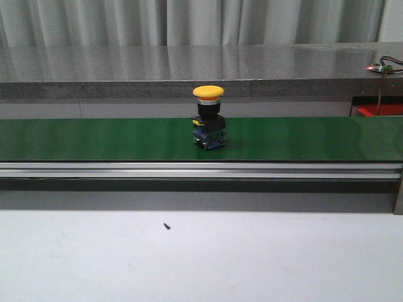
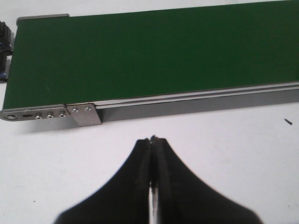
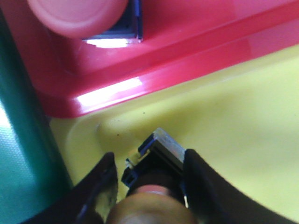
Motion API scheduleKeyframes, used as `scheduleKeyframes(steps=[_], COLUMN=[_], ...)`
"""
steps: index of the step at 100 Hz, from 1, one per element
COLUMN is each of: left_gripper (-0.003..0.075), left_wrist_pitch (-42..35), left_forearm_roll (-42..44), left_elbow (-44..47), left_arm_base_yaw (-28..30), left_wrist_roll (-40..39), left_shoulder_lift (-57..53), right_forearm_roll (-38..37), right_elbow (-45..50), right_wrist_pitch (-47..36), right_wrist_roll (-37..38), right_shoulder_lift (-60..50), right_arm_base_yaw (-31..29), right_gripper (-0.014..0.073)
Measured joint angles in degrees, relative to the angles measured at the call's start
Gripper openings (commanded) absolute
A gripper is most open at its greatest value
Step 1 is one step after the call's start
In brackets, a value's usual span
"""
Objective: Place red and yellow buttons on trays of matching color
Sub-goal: 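Carry the yellow button into the yellow tray and open the right gripper, then lower the right gripper onto the second yellow button and grasp it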
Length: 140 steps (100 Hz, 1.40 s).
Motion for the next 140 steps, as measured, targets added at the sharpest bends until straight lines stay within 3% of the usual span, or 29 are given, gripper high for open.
scheduleKeyframes(steps=[8, 16, 77, 117, 140], left_gripper=[-0.0020, -0.0020, -0.0020, -0.0020, -0.0020], left_wrist_pitch=[0.00, 0.00, 0.00, 0.00, 0.00], left_forearm_roll=[0.00, 0.00, 0.00, 0.00, 0.00], left_elbow=[0.00, 0.00, 0.00, 0.00, 0.00], left_arm_base_yaw=[0.00, 0.00, 0.00, 0.00, 0.00], left_wrist_roll=[0.00, 0.00, 0.00, 0.08, 0.08], left_shoulder_lift=[0.00, 0.00, 0.00, 0.00, 0.00], right_forearm_roll=[0.00, 0.00, 0.10, 0.32, 0.98], right_elbow=[0.00, 0.00, 0.00, 0.00, 0.00], right_wrist_pitch=[-0.24, -0.32, 2.67, 5.91, 7.12], right_wrist_roll=[0.13, 0.13, 0.25, 0.36, 0.25], right_shoulder_lift=[0.00, 0.00, -11.25, -17.98, -18.22], right_arm_base_yaw=[0.00, 0.00, 0.94, 9.99, 18.90], right_gripper=[0.0527, 0.0585, 0.0580, 0.0580, 0.0580])
